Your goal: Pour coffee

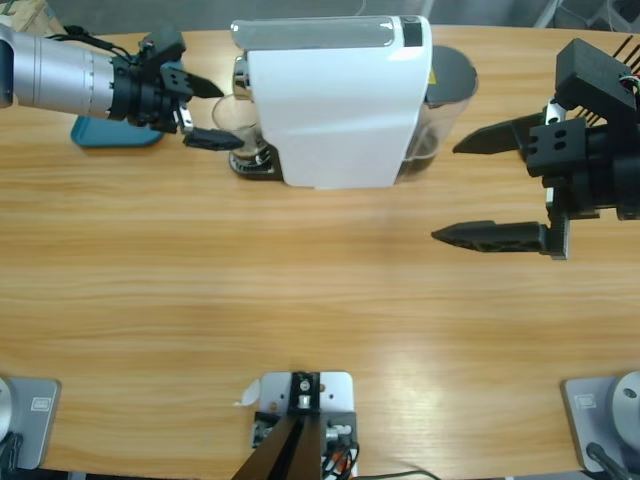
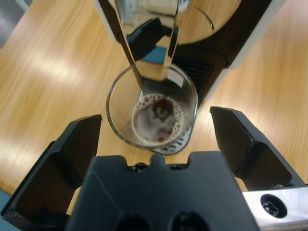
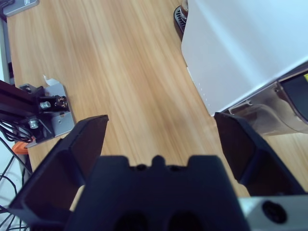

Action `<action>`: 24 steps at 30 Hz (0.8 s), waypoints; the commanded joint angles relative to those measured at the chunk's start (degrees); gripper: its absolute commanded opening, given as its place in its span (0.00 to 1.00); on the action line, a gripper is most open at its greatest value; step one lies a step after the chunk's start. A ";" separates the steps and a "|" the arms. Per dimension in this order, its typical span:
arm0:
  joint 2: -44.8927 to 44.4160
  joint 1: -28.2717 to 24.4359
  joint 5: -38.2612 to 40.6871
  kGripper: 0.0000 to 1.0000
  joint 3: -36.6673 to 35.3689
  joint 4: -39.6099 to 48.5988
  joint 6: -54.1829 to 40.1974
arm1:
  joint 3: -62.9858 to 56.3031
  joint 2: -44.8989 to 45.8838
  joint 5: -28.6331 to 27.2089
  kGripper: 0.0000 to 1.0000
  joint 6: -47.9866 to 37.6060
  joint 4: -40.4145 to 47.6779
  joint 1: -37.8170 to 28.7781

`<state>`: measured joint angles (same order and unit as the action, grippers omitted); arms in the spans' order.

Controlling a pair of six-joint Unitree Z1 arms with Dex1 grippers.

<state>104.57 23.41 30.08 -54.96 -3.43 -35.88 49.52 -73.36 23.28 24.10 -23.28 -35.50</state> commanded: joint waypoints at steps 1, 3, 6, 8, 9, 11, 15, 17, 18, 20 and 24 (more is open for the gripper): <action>5.14 1.59 1.29 0.99 -1.52 -0.44 0.83 | -2.34 -1.94 0.89 1.00 0.34 0.97 0.99; 5.49 1.64 1.10 0.99 -1.43 -0.51 0.99 | -2.41 -2.12 0.94 1.00 0.34 1.19 1.04; 5.67 1.64 0.41 0.99 -1.29 -0.67 0.99 | -2.41 -2.43 1.15 1.00 0.34 1.40 1.04; 5.83 1.64 -0.17 0.99 -1.43 -0.93 1.01 | -2.41 -2.66 1.26 1.00 0.34 1.40 1.04; 5.75 1.57 -0.36 0.99 -1.53 -1.13 1.08 | -2.41 -2.73 1.33 1.00 0.34 1.47 1.04; 5.49 1.55 -0.38 0.99 -1.90 -1.14 1.29 | -2.41 -2.91 1.33 1.00 0.34 1.66 1.04; 5.70 1.55 -0.38 0.99 -2.34 -1.20 1.76 | -2.41 -3.10 1.42 1.00 0.34 1.84 1.04; 5.95 1.55 -0.38 0.99 -2.26 -1.23 1.78 | -2.41 -3.08 1.42 1.00 0.34 1.84 1.04; 5.97 1.55 -0.39 0.99 -2.26 -1.23 1.78 | -2.48 -3.01 1.42 1.00 0.34 1.84 1.04; 5.65 1.55 -0.41 0.99 -2.34 -1.30 2.06 | -2.41 -3.10 1.49 1.00 0.34 1.84 1.10; 5.30 1.46 -1.41 0.99 -2.34 -1.67 2.75 | -2.36 -3.12 1.61 1.00 0.34 1.92 1.13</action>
<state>107.02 24.51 30.35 -57.30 -4.02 -34.25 49.01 -74.55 23.87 24.10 -21.86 -35.32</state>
